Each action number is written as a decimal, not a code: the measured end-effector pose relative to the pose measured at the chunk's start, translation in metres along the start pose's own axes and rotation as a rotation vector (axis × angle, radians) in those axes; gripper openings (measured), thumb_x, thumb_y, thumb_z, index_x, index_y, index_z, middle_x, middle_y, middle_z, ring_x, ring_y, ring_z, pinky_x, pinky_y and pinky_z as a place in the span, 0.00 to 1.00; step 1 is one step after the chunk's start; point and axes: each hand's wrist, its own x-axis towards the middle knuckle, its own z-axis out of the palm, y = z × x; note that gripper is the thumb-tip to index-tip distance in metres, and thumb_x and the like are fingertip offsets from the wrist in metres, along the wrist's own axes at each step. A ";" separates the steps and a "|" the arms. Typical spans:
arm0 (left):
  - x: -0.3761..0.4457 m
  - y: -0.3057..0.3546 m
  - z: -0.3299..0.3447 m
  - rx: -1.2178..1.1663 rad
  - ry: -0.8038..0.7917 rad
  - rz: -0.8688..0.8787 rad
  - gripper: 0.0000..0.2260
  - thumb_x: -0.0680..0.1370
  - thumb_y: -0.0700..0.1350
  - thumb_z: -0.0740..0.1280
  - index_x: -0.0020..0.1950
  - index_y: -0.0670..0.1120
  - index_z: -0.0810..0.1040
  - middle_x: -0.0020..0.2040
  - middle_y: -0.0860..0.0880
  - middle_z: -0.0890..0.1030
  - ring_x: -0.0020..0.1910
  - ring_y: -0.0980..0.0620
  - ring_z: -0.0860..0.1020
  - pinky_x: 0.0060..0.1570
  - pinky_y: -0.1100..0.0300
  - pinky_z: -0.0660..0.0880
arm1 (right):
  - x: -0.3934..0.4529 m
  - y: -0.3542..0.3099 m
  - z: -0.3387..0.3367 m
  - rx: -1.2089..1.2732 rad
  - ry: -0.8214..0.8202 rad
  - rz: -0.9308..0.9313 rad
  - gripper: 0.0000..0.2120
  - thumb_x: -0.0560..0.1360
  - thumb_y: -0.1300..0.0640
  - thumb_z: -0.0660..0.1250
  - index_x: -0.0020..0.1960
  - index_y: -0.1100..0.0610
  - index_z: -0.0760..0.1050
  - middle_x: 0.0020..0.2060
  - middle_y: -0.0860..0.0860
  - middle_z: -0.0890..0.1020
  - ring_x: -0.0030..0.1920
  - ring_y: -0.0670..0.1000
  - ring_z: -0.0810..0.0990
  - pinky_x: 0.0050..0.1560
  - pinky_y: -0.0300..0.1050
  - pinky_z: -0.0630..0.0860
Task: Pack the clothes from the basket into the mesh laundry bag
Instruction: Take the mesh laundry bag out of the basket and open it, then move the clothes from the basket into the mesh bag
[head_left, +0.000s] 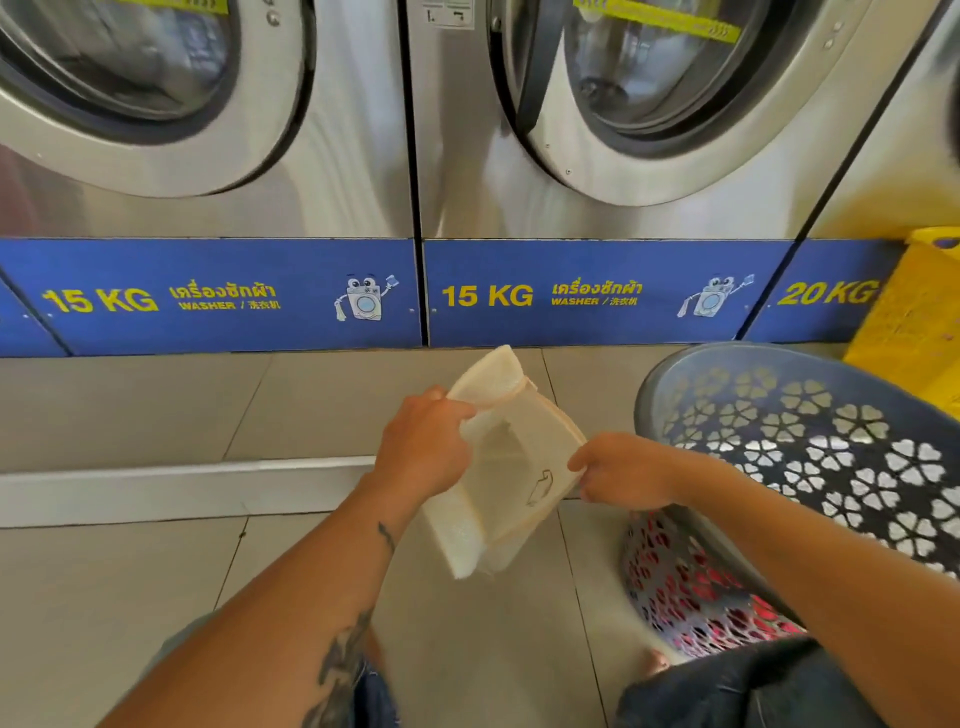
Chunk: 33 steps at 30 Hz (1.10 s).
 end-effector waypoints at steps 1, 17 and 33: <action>0.002 0.004 0.001 -0.005 -0.010 -0.010 0.25 0.73 0.37 0.59 0.67 0.54 0.76 0.60 0.49 0.74 0.61 0.44 0.71 0.57 0.51 0.72 | -0.005 0.004 0.000 0.028 0.013 -0.008 0.20 0.77 0.57 0.63 0.68 0.56 0.76 0.62 0.53 0.80 0.61 0.55 0.78 0.65 0.52 0.75; 0.016 0.072 0.013 -0.087 -0.462 0.027 0.21 0.72 0.38 0.63 0.59 0.57 0.81 0.59 0.51 0.75 0.52 0.50 0.74 0.51 0.58 0.71 | -0.013 0.108 -0.029 0.436 0.442 0.014 0.16 0.76 0.64 0.65 0.60 0.49 0.78 0.44 0.46 0.84 0.47 0.52 0.83 0.53 0.49 0.79; 0.012 0.048 0.051 0.012 -0.419 -0.068 0.27 0.74 0.38 0.64 0.72 0.54 0.70 0.70 0.45 0.69 0.64 0.42 0.73 0.58 0.51 0.73 | 0.033 0.164 0.031 -0.199 -0.268 0.426 0.39 0.72 0.51 0.73 0.79 0.52 0.60 0.75 0.57 0.68 0.73 0.60 0.68 0.70 0.55 0.67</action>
